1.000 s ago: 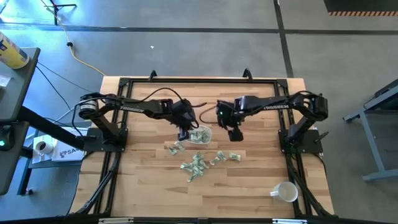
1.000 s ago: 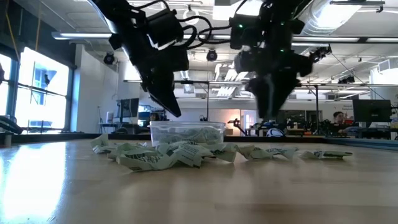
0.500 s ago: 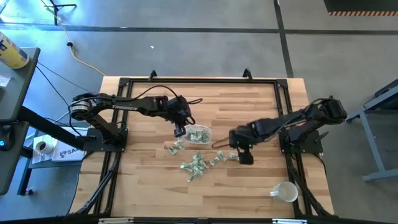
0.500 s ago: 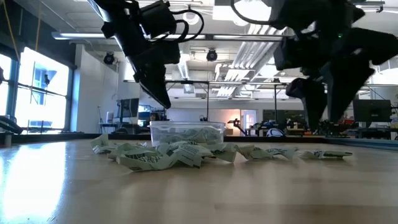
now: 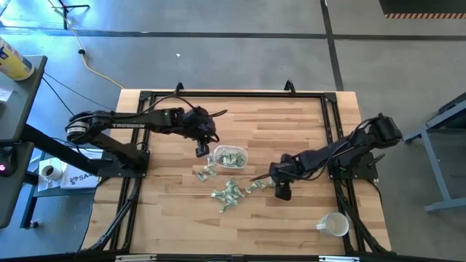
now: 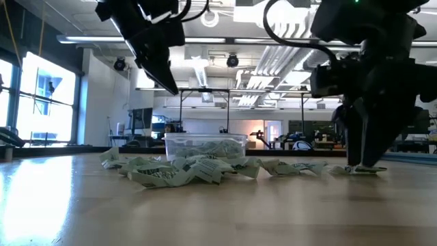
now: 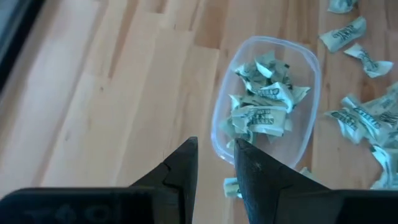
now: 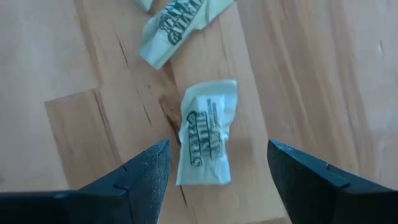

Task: Pick and place Stevia / Truvia into bins
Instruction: Put the stevia packet into the transparent container

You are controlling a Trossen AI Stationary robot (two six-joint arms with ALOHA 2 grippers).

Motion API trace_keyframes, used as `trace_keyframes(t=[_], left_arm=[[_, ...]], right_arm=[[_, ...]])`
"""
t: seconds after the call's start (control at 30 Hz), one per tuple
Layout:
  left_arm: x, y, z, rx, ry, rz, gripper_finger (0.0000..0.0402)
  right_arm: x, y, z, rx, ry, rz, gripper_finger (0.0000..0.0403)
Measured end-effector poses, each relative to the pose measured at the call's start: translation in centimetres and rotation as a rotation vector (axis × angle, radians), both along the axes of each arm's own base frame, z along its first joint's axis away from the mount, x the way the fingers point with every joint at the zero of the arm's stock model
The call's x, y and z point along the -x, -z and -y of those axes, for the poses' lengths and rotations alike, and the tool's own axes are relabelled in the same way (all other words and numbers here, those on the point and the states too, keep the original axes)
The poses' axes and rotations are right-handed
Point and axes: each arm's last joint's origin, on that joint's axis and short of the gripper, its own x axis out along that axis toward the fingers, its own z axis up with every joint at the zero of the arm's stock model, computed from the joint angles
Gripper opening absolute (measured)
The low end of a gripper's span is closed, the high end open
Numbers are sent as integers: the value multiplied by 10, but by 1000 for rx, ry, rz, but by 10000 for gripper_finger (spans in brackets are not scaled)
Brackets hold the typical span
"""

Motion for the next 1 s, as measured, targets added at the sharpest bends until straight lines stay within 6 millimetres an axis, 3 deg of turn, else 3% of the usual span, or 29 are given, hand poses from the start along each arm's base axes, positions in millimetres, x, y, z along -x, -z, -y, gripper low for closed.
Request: trace_keyframes(t=[0.3, 0.47, 0.8, 0.9, 1.0], left_arm=[[9, -7, 1, -30, -28, -8, 140], [13, -4, 2, -4, -50, -54, 140], [18, 0, 3, 35, -71, -120, 140], [21, 1, 3, 24, -92, -148, 140], [24, 3, 2, 14, -136, -180, 140]], right_arm=[[-6, 17, -12, 99, -40, 8, 256], [-9, 16, -5, 91, -13, -7, 208], [-23, 13, 44, -16, 186, -4, 18], [-37, 0, 63, 21, 248, 34, 14], [-62, -30, 80, 84, 251, 166, 14]])
